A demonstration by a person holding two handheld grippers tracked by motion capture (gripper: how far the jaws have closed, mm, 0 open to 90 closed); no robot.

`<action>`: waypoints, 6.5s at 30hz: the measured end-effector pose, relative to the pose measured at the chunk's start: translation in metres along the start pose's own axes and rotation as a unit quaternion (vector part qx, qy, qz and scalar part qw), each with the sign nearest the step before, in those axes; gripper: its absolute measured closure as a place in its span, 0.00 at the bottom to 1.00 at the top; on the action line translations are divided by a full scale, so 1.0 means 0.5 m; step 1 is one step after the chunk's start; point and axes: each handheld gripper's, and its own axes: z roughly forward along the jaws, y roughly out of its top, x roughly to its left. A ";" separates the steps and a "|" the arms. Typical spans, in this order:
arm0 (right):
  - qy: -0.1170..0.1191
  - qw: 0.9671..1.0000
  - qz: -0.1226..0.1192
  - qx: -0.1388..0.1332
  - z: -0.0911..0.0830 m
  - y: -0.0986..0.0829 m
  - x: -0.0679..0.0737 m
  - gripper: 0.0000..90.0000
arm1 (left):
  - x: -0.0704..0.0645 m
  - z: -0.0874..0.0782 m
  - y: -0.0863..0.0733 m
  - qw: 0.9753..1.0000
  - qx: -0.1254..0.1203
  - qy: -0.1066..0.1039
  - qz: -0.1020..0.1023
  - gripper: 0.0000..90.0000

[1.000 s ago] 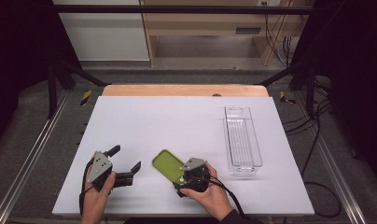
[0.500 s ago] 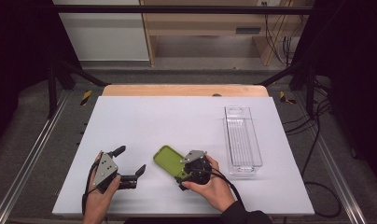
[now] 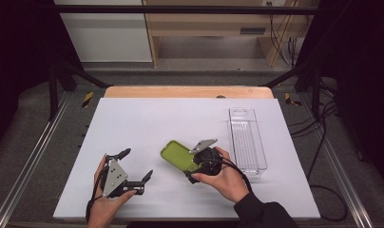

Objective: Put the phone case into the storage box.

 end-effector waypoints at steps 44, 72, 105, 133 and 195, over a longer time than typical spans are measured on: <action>0.016 0.999 -0.018 0.022 -0.089 0.082 -0.042 0.19 | -0.085 0.122 0.031 0.975 0.050 0.038 0.212 0.06; 0.044 0.997 -0.058 0.035 -0.089 0.126 0.011 0.19 | -0.071 0.104 0.030 0.962 0.033 0.108 0.248 0.25; 0.079 0.995 -0.043 0.052 -0.031 0.157 0.033 0.19 | -0.085 0.110 0.018 0.941 0.042 0.113 0.315 0.62; 0.098 0.993 -0.039 0.061 -0.031 0.162 0.033 0.19 | -0.085 0.109 0.014 0.930 0.074 0.110 0.343 0.88; 0.011 0.970 0.076 -0.232 -0.105 0.030 -0.014 0.08 | -0.018 0.079 0.023 0.995 0.054 0.073 0.032 0.97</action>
